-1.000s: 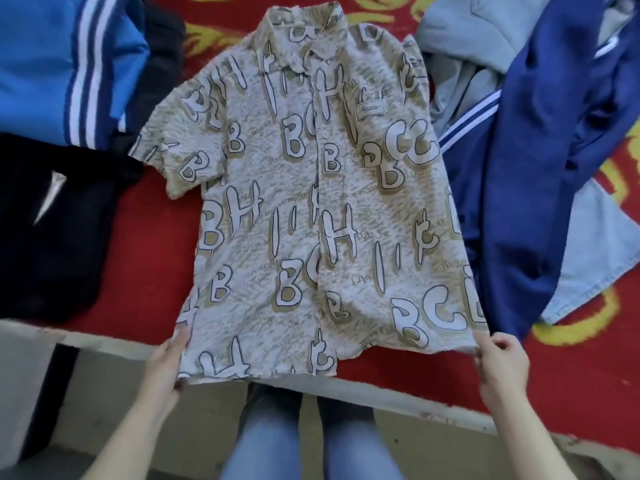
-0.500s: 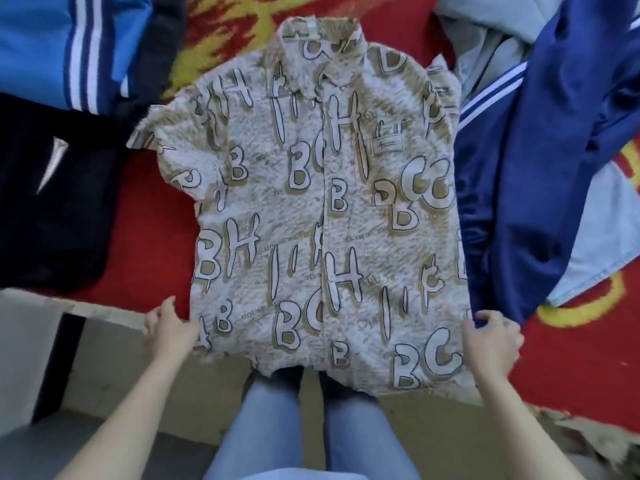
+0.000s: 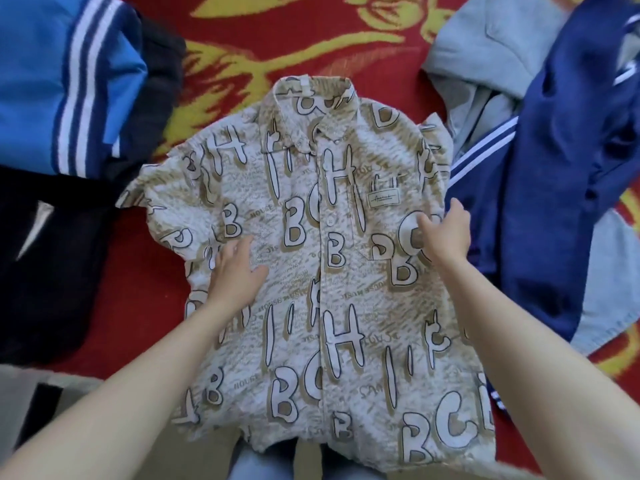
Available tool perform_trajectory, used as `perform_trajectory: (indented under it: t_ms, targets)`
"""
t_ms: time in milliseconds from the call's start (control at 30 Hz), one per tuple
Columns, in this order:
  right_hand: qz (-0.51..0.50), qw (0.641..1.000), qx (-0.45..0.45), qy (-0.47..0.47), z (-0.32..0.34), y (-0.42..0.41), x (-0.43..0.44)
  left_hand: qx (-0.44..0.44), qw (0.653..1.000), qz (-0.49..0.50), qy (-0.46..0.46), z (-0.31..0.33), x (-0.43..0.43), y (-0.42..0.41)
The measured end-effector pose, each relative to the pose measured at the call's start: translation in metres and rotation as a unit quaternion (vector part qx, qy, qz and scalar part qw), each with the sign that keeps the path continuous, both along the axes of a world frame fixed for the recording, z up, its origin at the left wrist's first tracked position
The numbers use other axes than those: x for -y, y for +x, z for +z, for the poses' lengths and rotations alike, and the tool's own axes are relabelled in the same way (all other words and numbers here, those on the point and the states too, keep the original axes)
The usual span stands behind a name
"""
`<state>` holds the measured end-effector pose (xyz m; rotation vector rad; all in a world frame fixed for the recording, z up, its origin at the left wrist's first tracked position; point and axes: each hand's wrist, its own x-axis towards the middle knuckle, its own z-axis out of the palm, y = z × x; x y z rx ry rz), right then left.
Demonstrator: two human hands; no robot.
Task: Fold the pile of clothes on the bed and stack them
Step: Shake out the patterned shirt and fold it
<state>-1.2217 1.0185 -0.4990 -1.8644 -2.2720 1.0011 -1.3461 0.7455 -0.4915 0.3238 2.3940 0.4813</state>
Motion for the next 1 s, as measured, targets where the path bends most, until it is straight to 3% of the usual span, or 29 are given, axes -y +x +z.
perform_trajectory:
  t_ms: [67,133,167,233,267,300,333,367,500,567,633,700,767,867,900,967,1000]
  targets:
    - [0.022,0.999,-0.017,0.018,0.000,-0.014,0.009,0.016,1.000,0.019,0.016,-0.003,-0.008,-0.011]
    - [0.214,0.972,0.013,0.093,0.004,-0.020,0.034,0.031,0.998,0.037,0.029,-0.004,-0.014,-0.019]
    - [0.346,0.929,0.023,0.130,0.005,-0.020,0.049,0.034,0.998,0.043,0.034,-0.004,-0.017,-0.021]
    - [0.569,0.806,0.037,0.155,-0.003,-0.016,0.075,0.029,0.998,0.045,0.040,-0.005,-0.020,-0.025]
    - [0.631,0.761,0.060,0.139,-0.009,-0.013,0.084,0.024,0.998,0.045,0.041,-0.005,-0.021,-0.026]
    - [0.655,0.742,0.094,0.103,-0.013,-0.010,0.089,0.021,0.998,0.045,0.042,-0.006,-0.022,-0.026]
    - [0.659,0.740,0.107,0.082,-0.016,-0.006,0.093,0.022,0.998,0.044,0.045,-0.008,-0.021,-0.026]
    - [0.637,0.761,0.080,0.090,-0.018,-0.003,0.095,0.026,0.998,0.042,0.049,-0.010,-0.020,-0.026]
    - [0.443,0.861,-0.112,0.224,-0.026,0.002,0.084,0.065,0.996,0.034,0.042,-0.019,-0.012,-0.025]
    - [0.375,0.895,-0.097,0.222,-0.021,-0.006,0.079,0.068,0.996,0.030,0.038,-0.021,-0.010,-0.026]
    - [0.317,0.930,-0.062,0.174,-0.021,-0.019,0.071,0.069,0.996,0.028,0.042,-0.020,-0.011,-0.024]
    - [0.286,0.957,-0.050,0.030,-0.011,-0.034,0.068,0.073,0.996,0.031,0.046,-0.019,-0.012,-0.024]
    - [0.319,0.947,-0.043,-0.011,-0.011,-0.045,0.059,0.081,0.995,0.034,0.049,-0.018,-0.010,-0.025]
    - [0.512,0.852,0.039,0.102,-0.005,-0.052,0.048,0.102,0.993,0.033,0.057,-0.017,-0.007,-0.026]
    - [0.543,0.825,0.024,0.156,-0.002,-0.050,0.041,0.108,0.992,0.033,0.061,-0.016,-0.006,-0.027]
    - [0.515,0.827,-0.059,0.217,0.019,-0.048,0.012,0.103,0.991,0.036,0.075,-0.014,-0.003,-0.031]
    - [0.471,0.852,-0.076,0.214,0.037,-0.047,-0.019,0.085,0.993,0.038,0.075,-0.012,-0.002,-0.034]
